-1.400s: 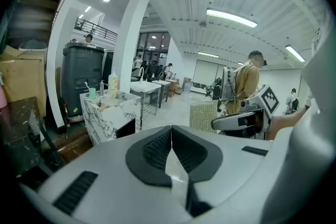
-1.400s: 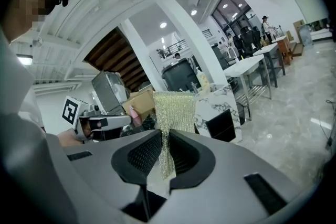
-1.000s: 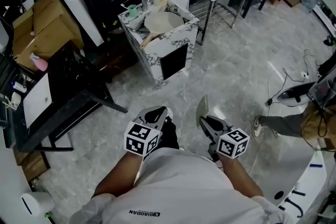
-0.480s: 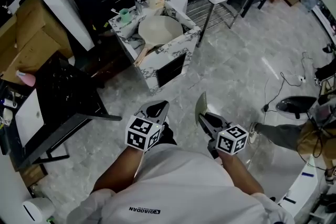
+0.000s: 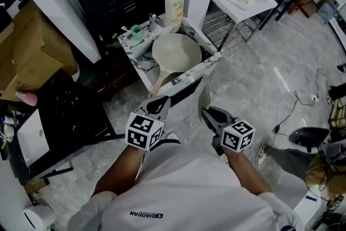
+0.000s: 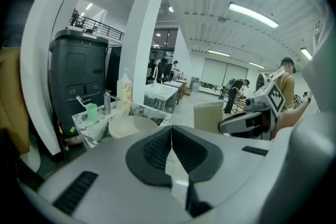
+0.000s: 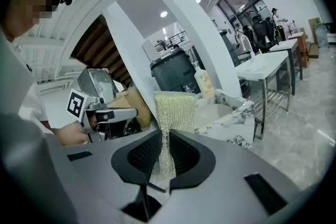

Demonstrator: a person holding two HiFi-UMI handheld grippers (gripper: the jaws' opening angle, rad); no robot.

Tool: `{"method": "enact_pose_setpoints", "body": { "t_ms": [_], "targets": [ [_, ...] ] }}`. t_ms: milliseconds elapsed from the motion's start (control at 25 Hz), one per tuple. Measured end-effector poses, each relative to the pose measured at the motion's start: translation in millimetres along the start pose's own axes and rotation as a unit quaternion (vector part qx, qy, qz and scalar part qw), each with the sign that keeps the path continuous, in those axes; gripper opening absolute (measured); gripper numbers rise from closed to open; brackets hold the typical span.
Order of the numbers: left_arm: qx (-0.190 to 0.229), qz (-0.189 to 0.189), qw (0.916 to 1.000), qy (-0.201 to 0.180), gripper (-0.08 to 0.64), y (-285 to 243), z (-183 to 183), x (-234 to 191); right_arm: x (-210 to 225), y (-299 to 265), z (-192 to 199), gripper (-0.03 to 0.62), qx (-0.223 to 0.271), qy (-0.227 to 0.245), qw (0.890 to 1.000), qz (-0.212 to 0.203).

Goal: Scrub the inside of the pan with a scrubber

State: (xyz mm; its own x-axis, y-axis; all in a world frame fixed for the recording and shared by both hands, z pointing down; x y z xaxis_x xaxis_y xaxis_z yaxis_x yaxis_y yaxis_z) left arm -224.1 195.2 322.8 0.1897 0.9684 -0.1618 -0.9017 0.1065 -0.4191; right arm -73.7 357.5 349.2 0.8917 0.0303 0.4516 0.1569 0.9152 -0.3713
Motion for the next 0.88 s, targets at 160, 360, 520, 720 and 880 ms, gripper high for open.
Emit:
{"method": "enact_pose_setpoints", "body": {
  "t_ms": [160,360,520,720,880],
  "targets": [
    [0.005,-0.011,0.9999,0.004,0.015,-16.8,-12.0,-40.7,15.5,-41.4,-25.9,0.064,-0.004,0.009,1.000,-0.006],
    [0.003,-0.020,0.9997,0.013,0.015,-32.1,-16.5,-72.1,26.5,-76.5,-45.0,0.064,-0.016,0.015,1.000,-0.016],
    [-0.006,-0.026,0.9994,0.021,0.015,-41.4,-13.5,-86.1,37.0,-98.7,-54.3,0.064,-0.030,0.019,0.999,-0.025],
    [-0.014,-0.047,0.9984,0.027,0.015,-53.8,-10.7,-100.3,59.2,-123.3,-69.2,0.064,-0.045,0.023,0.998,-0.039],
    [-0.030,-0.080,0.9957,0.034,0.015,-70.9,-3.0,-112.5,87.0,-147.6,-83.5,0.064,-0.062,0.031,0.996,-0.061]
  ]
}}
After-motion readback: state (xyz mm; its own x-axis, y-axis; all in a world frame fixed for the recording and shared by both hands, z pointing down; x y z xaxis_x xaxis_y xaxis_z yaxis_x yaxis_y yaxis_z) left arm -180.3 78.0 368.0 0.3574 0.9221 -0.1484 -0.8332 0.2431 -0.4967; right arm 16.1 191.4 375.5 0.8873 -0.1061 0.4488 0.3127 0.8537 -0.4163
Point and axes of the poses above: the fingertips, and each gripper's own axes: y backward along the fingers, x to its right, z out of its underside, the point moved 7 cm from there along y, backward along the fingers
